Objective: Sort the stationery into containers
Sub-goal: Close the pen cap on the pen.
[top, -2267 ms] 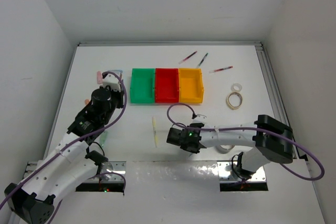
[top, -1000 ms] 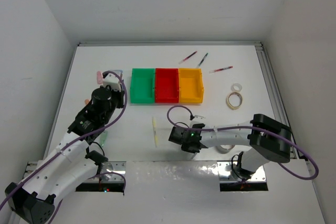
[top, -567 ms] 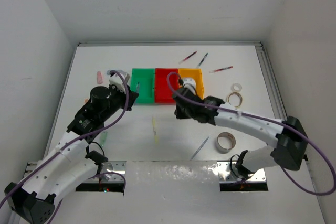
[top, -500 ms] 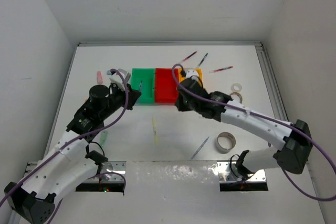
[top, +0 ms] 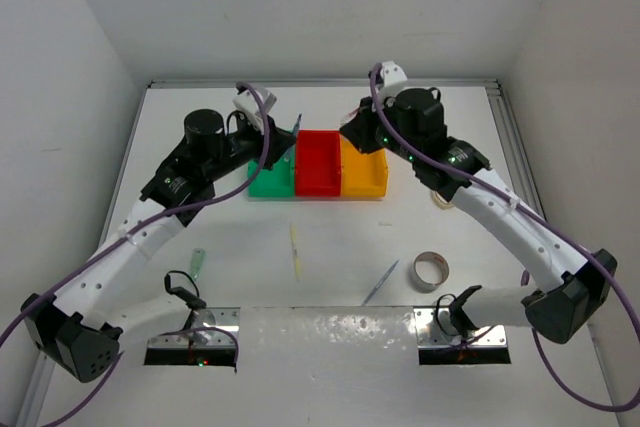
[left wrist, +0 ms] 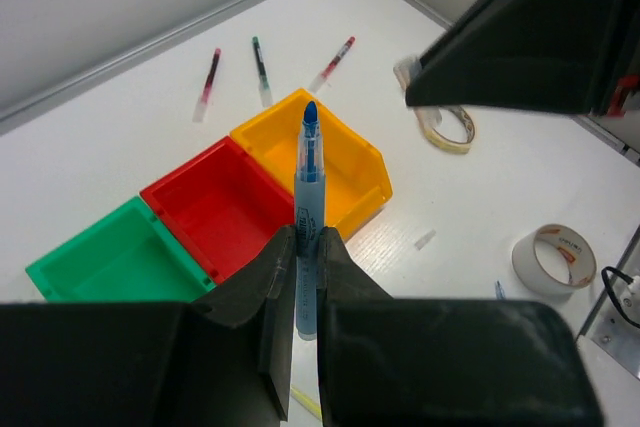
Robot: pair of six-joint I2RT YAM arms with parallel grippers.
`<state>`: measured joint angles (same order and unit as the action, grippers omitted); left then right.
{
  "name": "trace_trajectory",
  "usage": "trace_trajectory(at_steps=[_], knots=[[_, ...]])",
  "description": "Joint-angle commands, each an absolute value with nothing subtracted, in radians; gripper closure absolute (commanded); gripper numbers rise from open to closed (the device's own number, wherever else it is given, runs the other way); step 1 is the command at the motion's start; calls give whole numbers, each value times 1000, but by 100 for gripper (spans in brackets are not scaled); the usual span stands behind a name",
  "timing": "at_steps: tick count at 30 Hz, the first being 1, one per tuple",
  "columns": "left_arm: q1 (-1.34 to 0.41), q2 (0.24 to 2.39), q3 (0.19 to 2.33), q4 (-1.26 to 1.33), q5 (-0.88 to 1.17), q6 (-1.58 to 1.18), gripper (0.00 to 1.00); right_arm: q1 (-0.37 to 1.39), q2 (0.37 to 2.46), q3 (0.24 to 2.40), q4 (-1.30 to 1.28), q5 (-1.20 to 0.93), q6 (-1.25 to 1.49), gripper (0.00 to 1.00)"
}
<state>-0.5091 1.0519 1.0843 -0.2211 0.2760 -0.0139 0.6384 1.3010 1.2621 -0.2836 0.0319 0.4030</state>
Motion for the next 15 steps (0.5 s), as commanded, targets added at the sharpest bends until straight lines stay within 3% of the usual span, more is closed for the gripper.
trace_trajectory(at_steps=[1, 7, 15], knots=[[-520, 1087, 1127, -193, 314, 47, 100, 574, 1305, 1350, -155, -116, 360, 100], [-470, 1222, 1141, -19, 454, 114, 100, 515, 1382, 1437, -8, -181, 396, 100], [-394, 1423, 1180, 351, 718, -133, 100, 517, 1420, 1404, 215, -111, 486, 100]])
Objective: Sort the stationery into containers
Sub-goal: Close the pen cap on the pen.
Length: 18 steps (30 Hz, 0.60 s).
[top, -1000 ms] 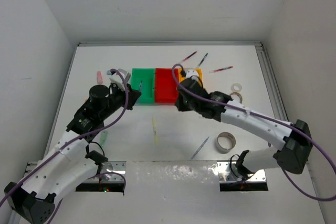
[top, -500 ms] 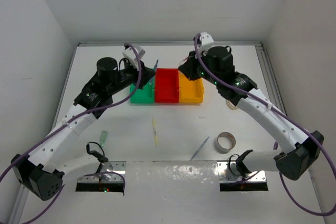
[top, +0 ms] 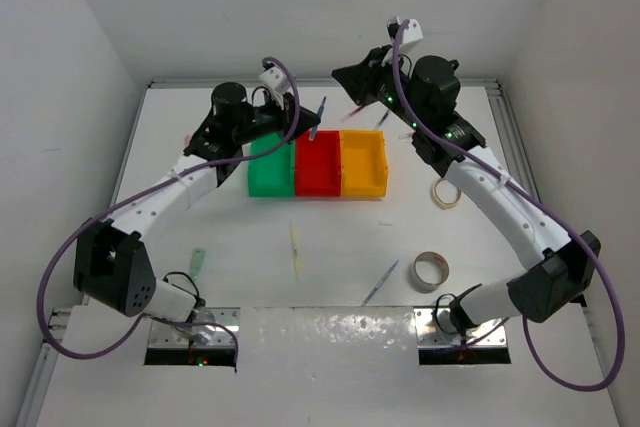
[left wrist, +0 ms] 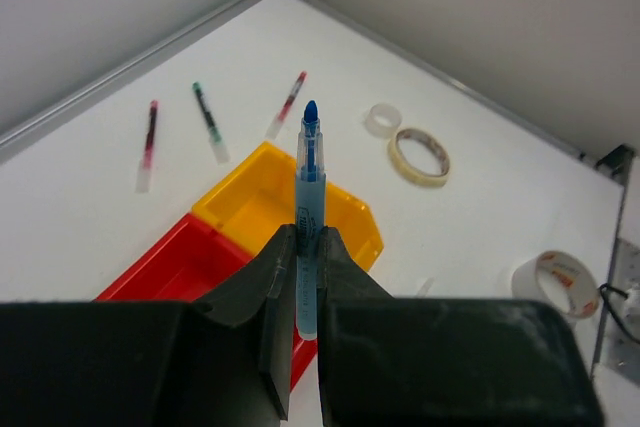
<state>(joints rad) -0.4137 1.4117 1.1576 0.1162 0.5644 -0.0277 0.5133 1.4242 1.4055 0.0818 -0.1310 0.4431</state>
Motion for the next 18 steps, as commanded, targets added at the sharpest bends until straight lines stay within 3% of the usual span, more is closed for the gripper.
trace_trajectory(at_steps=[1, 8, 18], knots=[[-394, 1428, 1174, 368, 722, -176, 100, 523, 1413, 1382, 259, -94, 500, 100], [-409, 1424, 1089, 563, 736, -319, 100, 525, 1420, 1345, 310, -81, 495, 100], [-397, 1419, 1075, 569, 718, -380, 100, 528, 1443, 1324, 385, -109, 514, 100]])
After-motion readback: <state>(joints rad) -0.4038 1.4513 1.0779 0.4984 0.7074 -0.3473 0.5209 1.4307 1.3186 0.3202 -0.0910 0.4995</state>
